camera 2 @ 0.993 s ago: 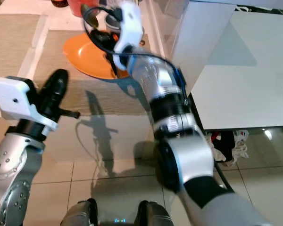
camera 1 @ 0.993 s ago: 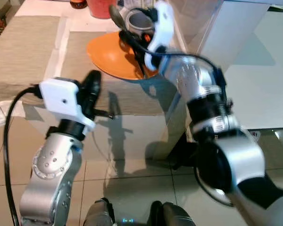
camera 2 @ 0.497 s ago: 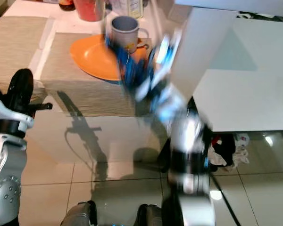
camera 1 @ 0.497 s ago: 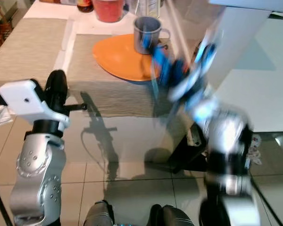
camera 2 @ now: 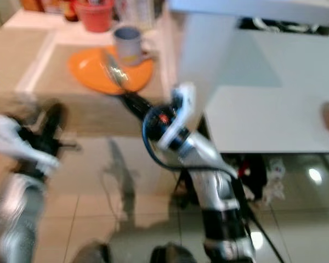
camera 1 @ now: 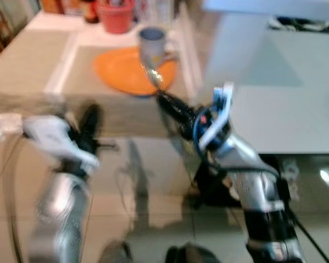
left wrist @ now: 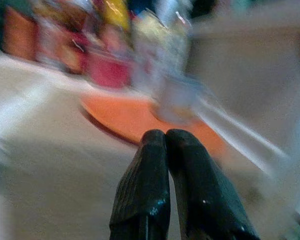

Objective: Setting the table

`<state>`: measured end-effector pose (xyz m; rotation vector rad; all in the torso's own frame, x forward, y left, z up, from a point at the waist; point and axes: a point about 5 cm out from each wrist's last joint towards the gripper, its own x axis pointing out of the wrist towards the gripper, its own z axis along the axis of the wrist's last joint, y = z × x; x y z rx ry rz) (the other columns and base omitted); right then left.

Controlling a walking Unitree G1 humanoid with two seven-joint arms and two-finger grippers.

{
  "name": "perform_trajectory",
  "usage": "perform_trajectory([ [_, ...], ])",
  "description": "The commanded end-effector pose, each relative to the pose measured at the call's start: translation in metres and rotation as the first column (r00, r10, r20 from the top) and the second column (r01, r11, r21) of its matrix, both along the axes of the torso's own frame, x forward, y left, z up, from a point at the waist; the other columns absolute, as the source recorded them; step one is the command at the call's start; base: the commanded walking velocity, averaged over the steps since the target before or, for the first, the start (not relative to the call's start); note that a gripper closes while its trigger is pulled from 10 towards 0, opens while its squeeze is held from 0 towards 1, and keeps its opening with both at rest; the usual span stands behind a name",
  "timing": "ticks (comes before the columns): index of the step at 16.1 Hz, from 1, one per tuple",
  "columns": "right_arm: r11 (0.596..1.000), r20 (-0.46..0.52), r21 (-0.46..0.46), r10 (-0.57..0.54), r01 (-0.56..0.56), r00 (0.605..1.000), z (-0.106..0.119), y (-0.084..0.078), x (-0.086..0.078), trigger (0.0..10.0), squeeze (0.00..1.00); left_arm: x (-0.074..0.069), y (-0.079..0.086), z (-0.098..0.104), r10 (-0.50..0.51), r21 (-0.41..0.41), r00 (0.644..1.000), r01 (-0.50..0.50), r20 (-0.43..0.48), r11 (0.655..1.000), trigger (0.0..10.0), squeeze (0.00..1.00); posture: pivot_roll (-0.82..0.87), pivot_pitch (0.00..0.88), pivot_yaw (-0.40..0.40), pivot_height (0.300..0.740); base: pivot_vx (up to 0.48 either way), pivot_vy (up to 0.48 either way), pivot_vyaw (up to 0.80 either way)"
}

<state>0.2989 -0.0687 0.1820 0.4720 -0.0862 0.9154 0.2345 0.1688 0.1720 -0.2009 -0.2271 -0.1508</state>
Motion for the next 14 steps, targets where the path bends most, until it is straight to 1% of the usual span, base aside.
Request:
perform_trajectory([
  [1, 0.997, -0.040, -0.065, -0.053, 0.050, 0.998, -0.018, 0.000, 0.005, 10.0, 0.00, -0.002, 0.000, -0.016, -0.009, -0.006, 0.999, 0.009, -0.043, 1.000, 10.0, 0.00, -0.05, 0.106, -0.022, 0.740, 0.000, -0.458, 0.00],
  [3, 0.999, -0.044, -0.045, -0.017, 0.015, 0.999, -0.021, -0.001, 0.002, 10.0, 0.00, -0.002, -0.002, -0.016, -0.015, -0.011, 0.999, 0.015, -0.043, 1.000, 10.0, 0.00, -0.05, 0.104, -0.021, 0.740, 0.000, -0.458, 0.00],
  [4, 1.000, -0.048, -0.018, -0.011, 0.010, 0.999, -0.025, -0.001, 0.000, 10.0, 0.00, 0.000, -0.005, -0.015, -0.027, -0.016, 0.999, 0.027, -0.032, 1.000, 10.0, 0.00, -0.05, 0.104, -0.015, 0.740, 0.000, -0.458, 0.77],
  [6, 0.999, -0.043, -0.019, -0.032, 0.031, 0.999, -0.028, 0.003, 0.001, 10.0, 0.00, 0.003, -0.008, -0.012, -0.045, -0.017, 0.999, 0.045, -0.006, 0.999, 10.0, 0.00, -0.05, 0.106, -0.011, 0.740, 0.000, -0.456, 0.77],
  [7, 0.999, -0.050, 0.000, -0.038, 0.038, 0.998, -0.028, 0.005, 0.001, 10.0, 0.00, 0.004, -0.008, -0.010, -0.051, -0.018, 0.999, 0.051, 0.003, 0.999, 10.0, 0.00, -0.05, 0.106, -0.010, 0.740, 0.000, -0.454, 0.00],
  [8, 0.998, -0.065, 0.010, -0.068, 0.068, 0.996, -0.027, 0.006, 0.003, 10.0, 0.00, 0.004, -0.008, -0.009, -0.054, -0.016, 0.998, 0.054, 0.009, 0.998, 10.0, 0.00, -0.05, 0.108, -0.008, 0.740, 0.000, -0.454, 0.00],
  [9, 0.997, -0.065, -0.001, -0.082, 0.082, 0.994, -0.027, 0.007, 0.004, 10.0, 0.00, 0.004, -0.008, -0.008, -0.055, -0.016, 0.998, 0.055, 0.011, 0.998, 10.0, 0.00, -0.05, 0.107, -0.008, 0.740, 0.000, -0.454, 0.00],
  [14, 0.994, -0.068, 0.046, -0.097, 0.100, 0.993, -0.024, 0.007, 0.007, 10.0, 0.00, 0.005, -0.012, -0.007, -0.065, -0.011, 0.998, 0.065, 0.022, 0.998, 10.0, 0.00, -0.06, 0.110, -0.008, 0.740, 0.000, -0.454, 0.00],
])
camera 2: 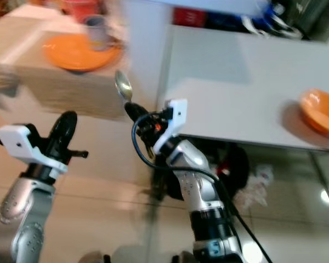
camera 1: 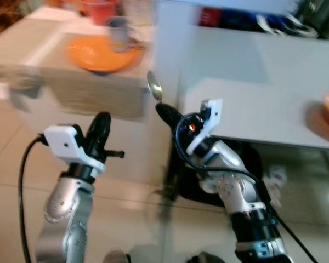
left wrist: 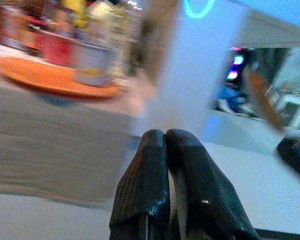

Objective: Setting the table

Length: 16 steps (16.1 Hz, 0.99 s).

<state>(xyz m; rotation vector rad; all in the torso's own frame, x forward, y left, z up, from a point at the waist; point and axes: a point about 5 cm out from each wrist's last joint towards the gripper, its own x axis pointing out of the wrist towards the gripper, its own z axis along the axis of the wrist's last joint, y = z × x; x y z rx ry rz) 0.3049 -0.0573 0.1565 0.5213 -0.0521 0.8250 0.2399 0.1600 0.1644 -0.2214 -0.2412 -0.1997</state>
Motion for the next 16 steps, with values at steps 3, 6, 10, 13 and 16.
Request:
perform_trajectory([
  [3, 0.999, 0.005, 0.028, -0.034, 0.034, 0.999, 0.004, -0.004, 0.003, 10.0, 0.00, 0.001, -0.003, 0.002, -0.020, 0.008, 1.000, 0.020, 0.010, 1.000, 10.0, 0.00, -0.06, 0.108, -0.011, 0.740, 0.000, -0.454, 0.00],
  [6, 0.999, 0.011, 0.031, -0.037, 0.037, 0.999, 0.007, -0.005, 0.006, 10.0, 0.00, 0.003, -0.004, 0.004, -0.024, 0.008, 1.000, 0.024, 0.019, 1.000, 10.0, 0.00, -0.06, 0.100, -0.015, 0.740, 0.000, -0.454, 0.00],
  [10, 0.998, 0.026, 0.035, -0.043, 0.042, 0.999, 0.012, -0.004, 0.009, 10.0, 0.00, 0.006, -0.007, 0.008, -0.036, 0.014, 0.999, 0.036, 0.038, 0.999, 10.0, 0.00, -0.06, 0.087, -0.016, 0.740, 0.000, -0.454, 0.00],
  [13, 0.998, 0.032, 0.020, -0.057, 0.057, 0.998, 0.014, -0.004, 0.011, 10.0, 0.00, 0.007, -0.009, 0.012, -0.046, 0.015, 0.998, 0.045, 0.053, 0.999, 10.0, 0.00, -0.07, 0.086, -0.018, 0.740, 0.000, -0.454, 0.00],
  [16, 0.997, 0.015, -0.031, -0.075, 0.076, 0.997, 0.005, -0.006, 0.011, 10.0, 0.00, 0.007, -0.012, 0.009, -0.053, 0.012, 0.998, 0.053, 0.046, 0.999, 10.0, 0.00, -0.07, 0.089, -0.019, 0.740, 0.000, -0.454, 0.00],
])
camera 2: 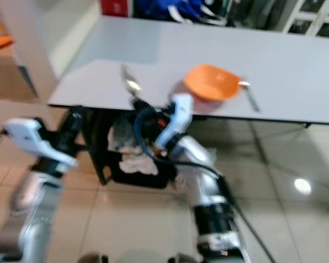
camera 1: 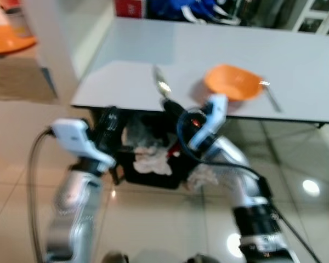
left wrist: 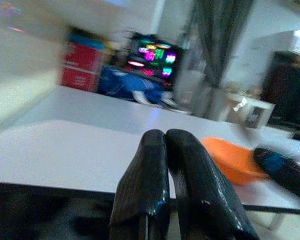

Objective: Setting the table

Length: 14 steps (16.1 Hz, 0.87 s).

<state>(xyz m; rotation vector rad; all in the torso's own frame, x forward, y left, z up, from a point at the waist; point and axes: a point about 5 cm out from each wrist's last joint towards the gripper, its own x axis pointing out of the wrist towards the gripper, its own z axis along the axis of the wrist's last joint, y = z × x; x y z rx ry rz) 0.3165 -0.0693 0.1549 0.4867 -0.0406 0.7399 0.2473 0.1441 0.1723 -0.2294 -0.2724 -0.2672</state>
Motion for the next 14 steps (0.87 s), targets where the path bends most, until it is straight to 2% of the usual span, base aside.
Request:
perform_trajectory([
  [1, 1.000, 0.025, -0.002, 0.004, -0.004, 1.000, 0.004, 0.006, -0.001, 10.0, 0.00, 0.000, 0.003, 0.000, 0.010, 0.015, 1.000, -0.010, 0.003, 1.000, 10.0, 0.00, -0.07, 0.091, -0.018, 0.740, 0.000, -0.454, 0.00],
  [4, 1.000, 0.017, -0.020, -0.012, 0.013, 1.000, 0.001, 0.006, -0.002, 10.0, 0.00, -0.001, 0.003, -0.004, 0.009, 0.013, 1.000, -0.009, -0.011, 1.000, 10.0, 0.00, -0.07, 0.097, -0.017, 0.740, 0.000, -0.454, 0.00],
  [8, 0.989, -0.050, -0.087, -0.126, 0.122, 0.991, -0.016, -0.003, 0.003, 10.0, 0.00, -0.003, 0.004, -0.016, 0.011, 0.020, 0.998, -0.010, -0.055, 1.000, 10.0, 0.00, -0.07, 0.099, -0.011, 0.740, 0.000, -0.455, 0.00],
  [10, 0.984, -0.057, -0.108, -0.146, 0.140, 0.988, -0.020, -0.006, 0.003, 10.0, 0.00, -0.003, 0.005, -0.020, 0.015, 0.021, 0.998, -0.013, -0.069, 1.000, 10.0, 0.00, -0.07, 0.099, -0.010, 0.740, 0.000, -0.454, 0.00],
  [14, 0.946, -0.088, -0.218, -0.263, 0.239, 0.961, -0.040, -0.026, 0.005, 10.0, 0.00, -0.005, 0.015, -0.034, 0.060, 0.030, 0.991, -0.057, -0.119, 0.998, 10.0, 0.00, -0.08, 0.098, -0.011, 0.740, 0.000, -0.454, 0.00],
])
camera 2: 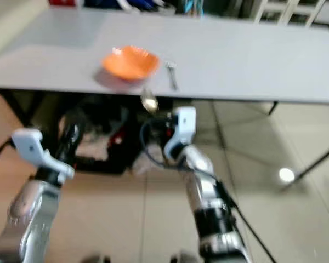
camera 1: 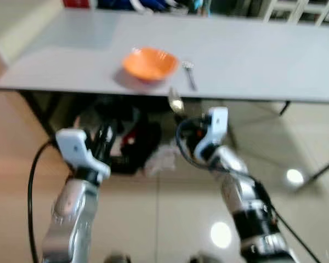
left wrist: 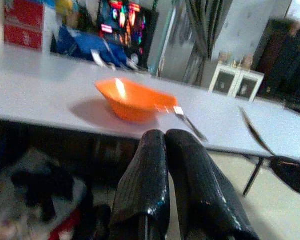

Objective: Setting the table

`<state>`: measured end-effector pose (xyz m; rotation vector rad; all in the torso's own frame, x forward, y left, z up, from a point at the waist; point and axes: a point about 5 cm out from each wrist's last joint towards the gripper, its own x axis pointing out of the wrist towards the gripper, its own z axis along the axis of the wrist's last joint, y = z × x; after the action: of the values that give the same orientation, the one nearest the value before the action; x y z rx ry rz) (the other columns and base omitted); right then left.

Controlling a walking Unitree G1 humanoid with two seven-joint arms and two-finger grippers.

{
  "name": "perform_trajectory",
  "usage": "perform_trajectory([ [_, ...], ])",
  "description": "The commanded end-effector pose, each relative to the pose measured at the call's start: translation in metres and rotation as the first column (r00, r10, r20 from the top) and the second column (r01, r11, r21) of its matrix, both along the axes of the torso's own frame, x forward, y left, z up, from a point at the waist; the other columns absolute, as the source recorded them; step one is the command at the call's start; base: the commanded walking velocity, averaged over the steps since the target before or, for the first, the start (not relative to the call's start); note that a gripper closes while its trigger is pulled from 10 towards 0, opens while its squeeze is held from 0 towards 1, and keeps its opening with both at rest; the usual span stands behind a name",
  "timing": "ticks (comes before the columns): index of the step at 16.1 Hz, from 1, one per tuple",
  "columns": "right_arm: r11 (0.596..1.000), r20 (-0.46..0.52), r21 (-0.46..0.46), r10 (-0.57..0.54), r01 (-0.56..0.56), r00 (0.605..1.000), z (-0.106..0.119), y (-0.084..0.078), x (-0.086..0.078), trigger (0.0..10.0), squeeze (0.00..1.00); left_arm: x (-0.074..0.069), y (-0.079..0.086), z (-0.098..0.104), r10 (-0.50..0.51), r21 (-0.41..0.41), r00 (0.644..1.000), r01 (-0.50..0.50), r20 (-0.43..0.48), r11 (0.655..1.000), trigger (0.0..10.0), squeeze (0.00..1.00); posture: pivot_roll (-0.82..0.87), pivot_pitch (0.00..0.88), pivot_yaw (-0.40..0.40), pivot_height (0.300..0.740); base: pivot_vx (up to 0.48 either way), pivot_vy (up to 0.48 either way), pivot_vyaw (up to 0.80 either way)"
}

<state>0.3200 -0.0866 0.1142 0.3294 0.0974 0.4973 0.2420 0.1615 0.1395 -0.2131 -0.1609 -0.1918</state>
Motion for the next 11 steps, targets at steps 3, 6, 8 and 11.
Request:
perform_trajectory([
  [3, 0.994, 0.016, -0.045, -0.101, 0.101, 0.995, 0.000, -0.019, 0.004, 10.0, 0.00, 0.001, 0.006, -0.008, 0.046, 0.017, 0.998, -0.045, -0.034, 0.999, 10.0, 0.00, -0.08, 0.098, -0.012, 0.740, 0.000, -0.299, 0.00],
  [6, 0.992, 0.041, -0.042, -0.117, 0.119, 0.992, 0.007, -0.021, 0.005, 10.0, 0.00, 0.001, 0.010, -0.010, 0.071, 0.050, 0.996, -0.068, -0.053, 0.996, 10.0, 0.00, -0.08, 0.100, -0.010, 0.740, 0.000, 0.000, 0.00],
  [8, 0.998, 0.086, 0.014, -0.070, 0.069, 0.994, 0.018, -0.016, 0.004, 10.0, 0.00, 0.001, 0.012, -0.005, 0.079, 0.054, 0.997, -0.079, -0.011, 0.995, 10.0, 0.00, -0.08, 0.101, -0.007, 0.740, 0.480, 0.000, 0.00],
  [11, 0.997, 0.130, 0.074, -0.017, 0.007, 0.991, 0.025, -0.012, -0.001, 10.0, 0.00, 0.004, 0.011, 0.004, 0.078, 0.038, 0.997, -0.079, 0.018, 0.996, 10.0, 0.00, -0.08, 0.103, -0.008, 0.740, 0.480, 0.000, 0.69],
])
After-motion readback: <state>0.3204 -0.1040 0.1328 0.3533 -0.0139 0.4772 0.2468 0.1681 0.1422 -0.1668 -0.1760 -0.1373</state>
